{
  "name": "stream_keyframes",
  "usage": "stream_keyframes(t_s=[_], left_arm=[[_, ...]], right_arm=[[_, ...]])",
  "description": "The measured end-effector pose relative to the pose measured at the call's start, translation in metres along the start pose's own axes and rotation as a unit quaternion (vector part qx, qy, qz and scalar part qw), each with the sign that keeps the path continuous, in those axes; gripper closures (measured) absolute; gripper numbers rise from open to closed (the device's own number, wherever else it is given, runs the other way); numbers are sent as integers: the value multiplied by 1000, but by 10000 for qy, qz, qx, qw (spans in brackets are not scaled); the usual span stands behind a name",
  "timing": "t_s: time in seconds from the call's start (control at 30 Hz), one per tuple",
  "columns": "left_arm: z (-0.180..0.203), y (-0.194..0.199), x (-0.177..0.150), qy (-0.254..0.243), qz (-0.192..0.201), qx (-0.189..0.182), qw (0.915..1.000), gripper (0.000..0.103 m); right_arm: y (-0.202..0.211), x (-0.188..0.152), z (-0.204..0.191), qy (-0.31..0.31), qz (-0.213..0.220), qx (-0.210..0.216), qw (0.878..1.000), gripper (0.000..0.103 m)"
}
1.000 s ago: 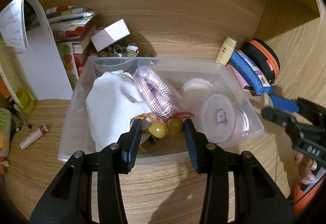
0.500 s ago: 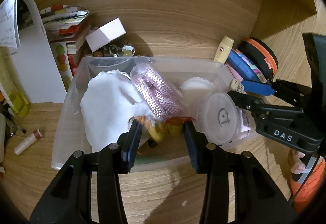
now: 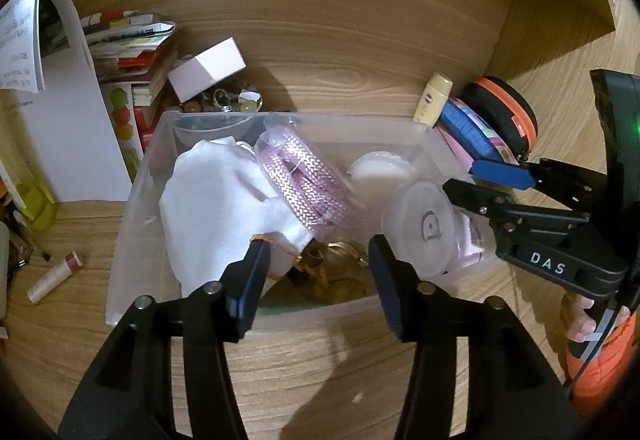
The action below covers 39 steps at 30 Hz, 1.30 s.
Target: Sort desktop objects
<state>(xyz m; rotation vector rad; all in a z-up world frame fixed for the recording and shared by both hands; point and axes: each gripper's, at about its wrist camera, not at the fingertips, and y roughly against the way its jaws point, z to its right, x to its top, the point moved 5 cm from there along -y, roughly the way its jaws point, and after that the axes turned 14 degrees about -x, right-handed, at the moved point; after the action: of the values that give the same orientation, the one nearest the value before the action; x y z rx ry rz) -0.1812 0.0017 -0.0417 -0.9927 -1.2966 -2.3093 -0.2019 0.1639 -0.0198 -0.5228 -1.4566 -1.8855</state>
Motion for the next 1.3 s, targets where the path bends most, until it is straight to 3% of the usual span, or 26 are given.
stream_keyframes(t_s=[0.23, 0.33, 0.47, 0.6, 0.67, 0.73, 1.0, 1.3], left_arm=[[11, 10, -4, -137, 5, 23, 9999, 51], [15, 17, -6, -179, 31, 71, 9998, 49], [20, 29, -9, -284, 154, 225, 9992, 35], [26, 42, -11, -407, 284, 457, 9977, 29], [27, 49, -12, -441, 388, 620, 9963, 13], [28, 57, -13, -474, 503, 761, 9947, 8], [26, 74, -18, -443, 671, 1135, 9903, 3], [17, 78, -24, -317, 764, 1385, 9869, 3]], right_arm=[[22, -4, 7, -134, 113, 38, 9998, 60], [34, -8, 7, -147, 200, 80, 9997, 49], [51, -12, 3, -104, 374, 71, 9992, 39], [63, -17, -1, -109, 509, 52, 9986, 21], [69, -19, -2, -138, 568, 35, 9983, 21], [74, -22, -2, -168, 570, 42, 9982, 20], [86, -35, -4, -279, 694, -157, 9971, 14], [95, -45, -5, -542, 799, 11, 9953, 4]])
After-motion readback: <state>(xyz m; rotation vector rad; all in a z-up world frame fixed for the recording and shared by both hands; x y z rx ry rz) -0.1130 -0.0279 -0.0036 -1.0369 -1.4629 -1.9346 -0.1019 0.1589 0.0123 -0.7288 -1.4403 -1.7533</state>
